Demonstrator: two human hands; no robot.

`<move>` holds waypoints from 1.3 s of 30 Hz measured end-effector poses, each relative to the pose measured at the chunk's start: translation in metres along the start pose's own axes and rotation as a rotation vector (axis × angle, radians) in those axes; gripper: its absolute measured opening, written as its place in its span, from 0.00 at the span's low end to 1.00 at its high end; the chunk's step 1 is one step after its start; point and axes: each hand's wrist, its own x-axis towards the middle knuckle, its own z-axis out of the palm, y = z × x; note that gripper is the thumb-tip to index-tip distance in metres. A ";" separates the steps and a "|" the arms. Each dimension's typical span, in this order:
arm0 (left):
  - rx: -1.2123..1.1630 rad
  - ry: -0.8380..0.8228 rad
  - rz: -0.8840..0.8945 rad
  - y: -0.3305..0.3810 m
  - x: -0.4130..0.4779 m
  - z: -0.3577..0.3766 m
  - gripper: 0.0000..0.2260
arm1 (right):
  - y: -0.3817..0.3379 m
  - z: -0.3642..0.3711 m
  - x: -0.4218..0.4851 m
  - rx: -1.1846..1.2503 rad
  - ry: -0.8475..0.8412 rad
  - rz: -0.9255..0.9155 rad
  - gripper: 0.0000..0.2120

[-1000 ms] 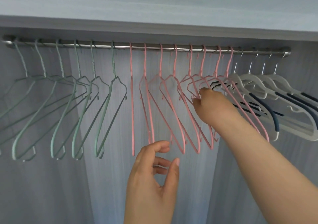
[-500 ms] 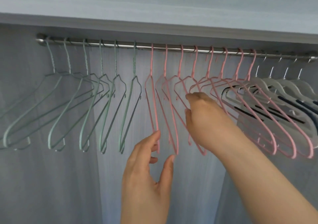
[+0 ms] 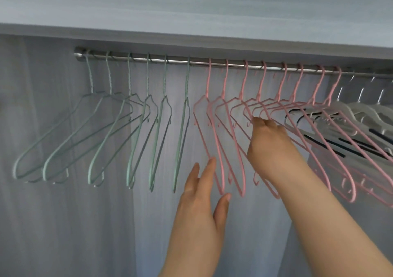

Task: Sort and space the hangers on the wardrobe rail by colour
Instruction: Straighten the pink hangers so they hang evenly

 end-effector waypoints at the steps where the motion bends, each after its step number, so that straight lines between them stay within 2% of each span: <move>1: 0.008 0.011 0.019 0.000 0.001 0.001 0.25 | 0.000 0.000 0.003 0.013 -0.025 0.029 0.27; 6: 0.003 0.078 0.091 -0.010 0.001 0.001 0.28 | 0.003 0.010 0.018 0.116 -0.083 0.128 0.28; 15: -0.014 0.105 0.098 -0.016 0.001 -0.001 0.28 | 0.005 0.024 0.025 0.168 -0.033 0.125 0.35; 24: -0.008 0.143 0.112 -0.014 0.002 -0.001 0.24 | 0.006 0.029 0.029 0.210 -0.013 0.138 0.32; 28: -0.002 0.171 0.135 -0.013 -0.002 -0.005 0.22 | 0.006 0.028 0.027 0.268 -0.017 0.109 0.25; 33: 0.049 0.288 0.205 -0.007 -0.005 -0.021 0.19 | 0.003 0.015 0.020 0.291 -0.065 0.125 0.28; 36: 0.005 0.365 0.213 -0.006 -0.008 -0.036 0.17 | -0.007 0.006 0.010 0.303 -0.001 0.127 0.29; 39: -0.019 0.430 0.199 -0.006 -0.009 -0.051 0.16 | -0.024 0.000 -0.007 0.301 0.166 -0.012 0.32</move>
